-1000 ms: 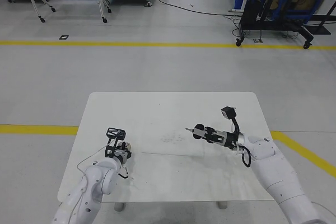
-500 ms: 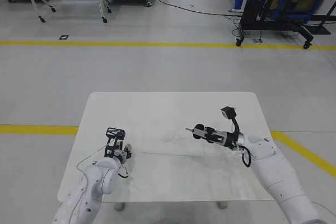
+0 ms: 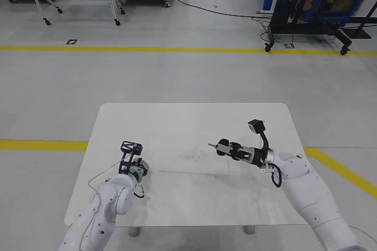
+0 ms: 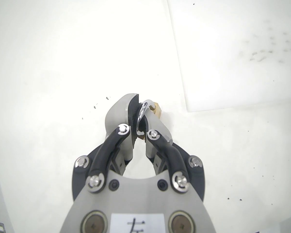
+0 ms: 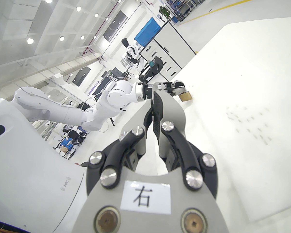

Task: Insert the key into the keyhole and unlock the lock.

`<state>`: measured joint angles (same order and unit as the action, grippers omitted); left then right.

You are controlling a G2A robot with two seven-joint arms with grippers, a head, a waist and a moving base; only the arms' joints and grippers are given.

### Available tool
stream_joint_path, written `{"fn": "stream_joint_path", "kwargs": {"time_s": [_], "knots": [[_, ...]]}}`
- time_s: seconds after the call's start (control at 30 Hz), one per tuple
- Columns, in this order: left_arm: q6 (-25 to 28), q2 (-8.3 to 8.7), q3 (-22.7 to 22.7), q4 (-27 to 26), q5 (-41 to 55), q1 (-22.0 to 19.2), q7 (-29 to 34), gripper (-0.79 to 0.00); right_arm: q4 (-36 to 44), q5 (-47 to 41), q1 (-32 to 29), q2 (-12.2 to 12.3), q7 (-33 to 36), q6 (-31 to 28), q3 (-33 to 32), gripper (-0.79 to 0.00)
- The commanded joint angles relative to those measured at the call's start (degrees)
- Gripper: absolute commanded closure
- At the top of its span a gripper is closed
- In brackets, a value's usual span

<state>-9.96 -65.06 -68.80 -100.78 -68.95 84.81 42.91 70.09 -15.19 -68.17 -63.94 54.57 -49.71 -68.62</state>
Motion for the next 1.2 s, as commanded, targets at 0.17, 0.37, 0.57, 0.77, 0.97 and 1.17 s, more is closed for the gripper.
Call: {"fn": "stream_joint_path", "kwargs": {"time_s": [0.17, 0.37, 0.57, 0.77, 0.97, 1.17], "knots": [[6.58, -0.60, -2.64, -0.67, 16.14, -0.06, -5.69, 0.000, 0.00, 0.00, 0.00, 0.00, 0.00, 0.00, 0.00, 0.000], [6.58, -0.60, -2.64, -0.67, 16.14, -0.06, -5.69, 0.000, 0.00, 0.00, 0.00, 0.00, 0.00, 0.00, 0.00, 0.000], [9.84, -1.19, -4.54, 4.85, 35.03, -2.98, -0.36, 0.000, 0.14, 0.04, -0.08, -0.01, -0.38, 0.25, -0.02, 0.000], [13.66, -4.16, -1.43, 30.84, 68.04, -19.68, 8.59, 0.000, -1.04, -10.67, -0.38, -1.16, -4.57, 1.07, 3.09, 0.000], [13.62, -7.11, 3.49, 46.65, 82.48, -31.92, 14.61, 0.000, -6.68, -15.19, 3.50, -3.56, -7.48, -1.31, 8.88, 0.000], [11.98, -9.01, 7.15, 55.28, 86.52, -40.06, 20.50, 0.000, -7.44, -14.02, 6.13, -4.82, -10.19, -0.04, 11.25, 0.000]]}}
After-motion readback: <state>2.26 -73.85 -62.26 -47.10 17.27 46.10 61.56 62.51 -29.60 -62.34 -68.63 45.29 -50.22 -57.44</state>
